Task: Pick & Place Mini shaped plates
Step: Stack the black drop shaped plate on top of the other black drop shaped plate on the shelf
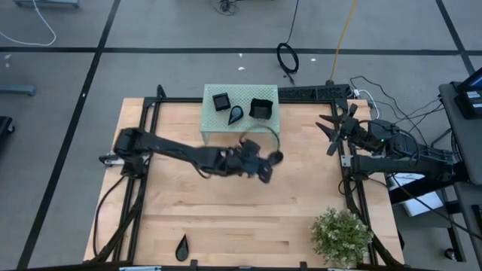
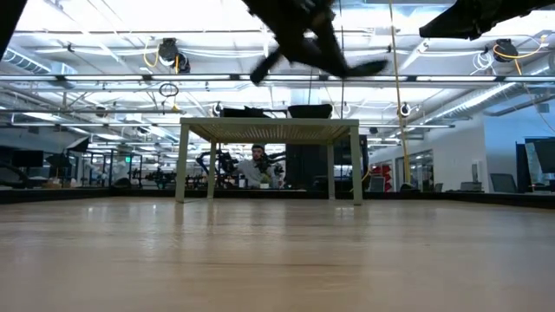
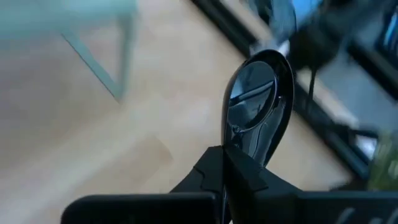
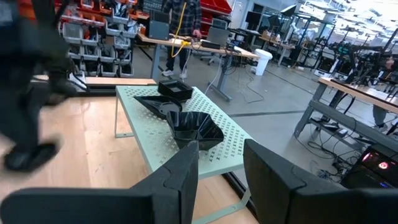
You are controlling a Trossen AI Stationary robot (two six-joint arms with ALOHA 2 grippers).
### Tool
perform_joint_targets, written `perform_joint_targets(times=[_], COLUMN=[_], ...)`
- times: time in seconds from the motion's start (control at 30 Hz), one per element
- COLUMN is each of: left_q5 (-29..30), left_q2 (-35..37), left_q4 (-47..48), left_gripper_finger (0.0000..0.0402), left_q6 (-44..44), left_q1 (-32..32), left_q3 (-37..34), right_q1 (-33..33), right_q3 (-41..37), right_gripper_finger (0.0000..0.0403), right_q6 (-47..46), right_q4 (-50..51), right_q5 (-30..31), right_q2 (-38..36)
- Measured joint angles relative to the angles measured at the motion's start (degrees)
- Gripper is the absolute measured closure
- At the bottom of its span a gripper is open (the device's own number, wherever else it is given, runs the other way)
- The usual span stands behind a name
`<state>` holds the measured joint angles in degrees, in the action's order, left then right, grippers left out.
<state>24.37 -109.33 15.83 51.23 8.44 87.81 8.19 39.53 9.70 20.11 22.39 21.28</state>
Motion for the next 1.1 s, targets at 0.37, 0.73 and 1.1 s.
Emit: perform_joint_targets(times=[0.37, 0.73, 1.1], left_q5=[12.9, 6.1, 0.7], left_q2=[13.9, 14.6, 14.6], left_q4=[18.9, 32.2, 30.8], left_gripper_finger=[0.0396, 0.0398, 0.0394], left_q6=[0.5, -1.3, -2.5], left_q1=[-8.0, -18.2, -21.7], left_q3=[0.1, 0.0, 0.0], right_q1=[0.0, 0.0, 0.0], right_q3=[0.0, 0.0, 0.0], right_gripper_finger=[0.0287, 0.0287, 0.0287], right_q6=[0.0, 0.0, 0.0], right_q4=[-0.1, -0.1, -0.1], right_q5=[0.0, 0.0, 0.0], right_q2=[0.0, 0.0, 0.0])
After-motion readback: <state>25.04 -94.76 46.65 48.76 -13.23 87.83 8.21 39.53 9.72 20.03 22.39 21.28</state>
